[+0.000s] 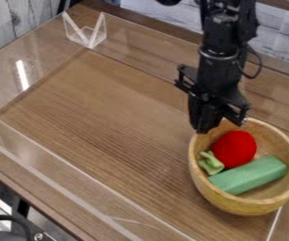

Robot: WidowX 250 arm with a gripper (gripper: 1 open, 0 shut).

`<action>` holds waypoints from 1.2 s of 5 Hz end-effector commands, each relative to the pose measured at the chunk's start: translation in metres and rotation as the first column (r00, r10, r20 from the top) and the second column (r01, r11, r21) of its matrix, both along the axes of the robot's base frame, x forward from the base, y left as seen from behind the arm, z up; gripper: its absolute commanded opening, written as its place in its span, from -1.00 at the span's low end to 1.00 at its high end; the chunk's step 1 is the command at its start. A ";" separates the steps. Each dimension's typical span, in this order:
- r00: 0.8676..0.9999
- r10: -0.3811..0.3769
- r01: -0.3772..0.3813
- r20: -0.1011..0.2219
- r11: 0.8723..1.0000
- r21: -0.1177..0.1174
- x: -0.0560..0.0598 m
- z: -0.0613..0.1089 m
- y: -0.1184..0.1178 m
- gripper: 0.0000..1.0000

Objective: Move the red fruit to the right

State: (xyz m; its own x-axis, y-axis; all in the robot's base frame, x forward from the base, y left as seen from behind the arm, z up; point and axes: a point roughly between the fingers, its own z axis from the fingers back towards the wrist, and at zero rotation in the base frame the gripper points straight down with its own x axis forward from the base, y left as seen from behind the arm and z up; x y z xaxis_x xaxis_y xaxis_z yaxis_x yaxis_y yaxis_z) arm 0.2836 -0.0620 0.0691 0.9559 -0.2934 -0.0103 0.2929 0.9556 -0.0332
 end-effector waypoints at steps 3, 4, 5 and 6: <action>0.997 -0.059 0.060 0.044 0.998 -0.024 -0.007 0.026 -0.031 1.00; 0.996 -0.074 0.075 0.049 0.997 -0.033 -0.012 0.030 -0.036 -1.00; 0.993 -0.103 0.105 0.051 0.994 -0.039 -0.014 0.035 -0.031 -1.00; 0.992 -0.120 0.123 0.043 0.991 -0.050 -0.015 0.040 -0.025 -1.00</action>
State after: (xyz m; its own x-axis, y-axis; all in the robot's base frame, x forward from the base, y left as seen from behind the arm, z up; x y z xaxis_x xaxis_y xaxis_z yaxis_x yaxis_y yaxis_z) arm 0.2659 -0.0873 0.0935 0.9152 -0.4029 -0.0064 0.4013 0.9127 -0.0770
